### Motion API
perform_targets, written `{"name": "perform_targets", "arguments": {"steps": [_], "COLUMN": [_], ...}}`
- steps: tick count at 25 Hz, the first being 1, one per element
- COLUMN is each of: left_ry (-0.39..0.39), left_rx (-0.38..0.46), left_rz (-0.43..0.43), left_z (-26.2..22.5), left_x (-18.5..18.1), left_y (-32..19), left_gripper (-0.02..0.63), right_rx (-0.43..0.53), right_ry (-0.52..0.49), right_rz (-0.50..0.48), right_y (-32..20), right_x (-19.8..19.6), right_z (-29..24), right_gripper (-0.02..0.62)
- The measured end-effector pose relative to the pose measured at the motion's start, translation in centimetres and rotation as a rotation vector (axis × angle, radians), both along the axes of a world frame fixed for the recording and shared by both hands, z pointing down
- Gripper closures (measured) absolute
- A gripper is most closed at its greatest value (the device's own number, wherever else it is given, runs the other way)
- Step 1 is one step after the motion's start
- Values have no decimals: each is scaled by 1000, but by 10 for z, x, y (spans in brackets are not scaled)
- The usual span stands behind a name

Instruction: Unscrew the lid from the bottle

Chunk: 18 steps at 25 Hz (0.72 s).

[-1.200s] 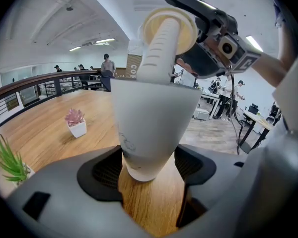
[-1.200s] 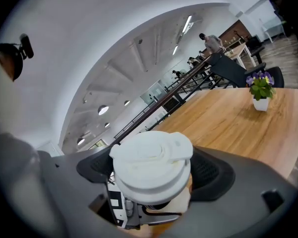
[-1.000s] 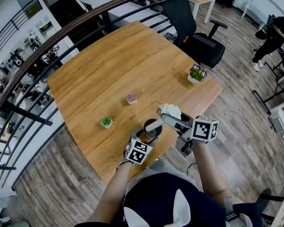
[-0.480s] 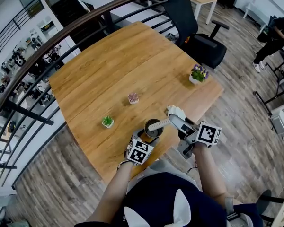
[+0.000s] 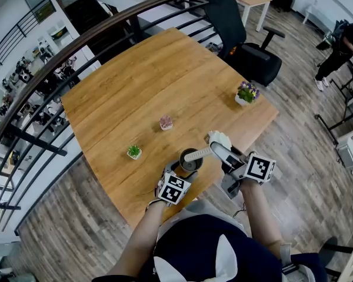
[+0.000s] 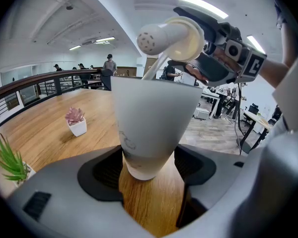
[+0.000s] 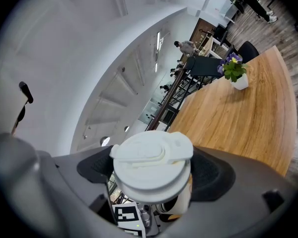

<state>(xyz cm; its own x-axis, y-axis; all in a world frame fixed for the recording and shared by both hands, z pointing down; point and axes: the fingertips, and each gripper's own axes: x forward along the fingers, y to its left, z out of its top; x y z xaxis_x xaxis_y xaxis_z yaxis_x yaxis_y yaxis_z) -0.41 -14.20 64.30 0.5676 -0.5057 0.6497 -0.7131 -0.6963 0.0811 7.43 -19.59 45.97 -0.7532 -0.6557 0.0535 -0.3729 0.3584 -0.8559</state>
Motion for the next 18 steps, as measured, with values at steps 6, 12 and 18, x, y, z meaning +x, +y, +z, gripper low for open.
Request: {"name": "perform_targets", "arguments": {"steps": [6, 12, 18], "left_ry": [-2, -3, 2], "left_rx": [-4, -3, 0], "left_rz": [1, 1, 1], "left_z": [3, 5, 4], "left_x": [0, 0, 0], "left_y": [0, 0, 0], "left_gripper": [273, 273, 273], "right_rx": [5, 6, 9], "right_ry": [-16, -14, -10], "right_rz": [5, 5, -5], "right_y": [-2, -3, -3], "right_x": [2, 3, 1], "right_z": [-1, 1, -1], "right_gripper": [135, 135, 136]}}
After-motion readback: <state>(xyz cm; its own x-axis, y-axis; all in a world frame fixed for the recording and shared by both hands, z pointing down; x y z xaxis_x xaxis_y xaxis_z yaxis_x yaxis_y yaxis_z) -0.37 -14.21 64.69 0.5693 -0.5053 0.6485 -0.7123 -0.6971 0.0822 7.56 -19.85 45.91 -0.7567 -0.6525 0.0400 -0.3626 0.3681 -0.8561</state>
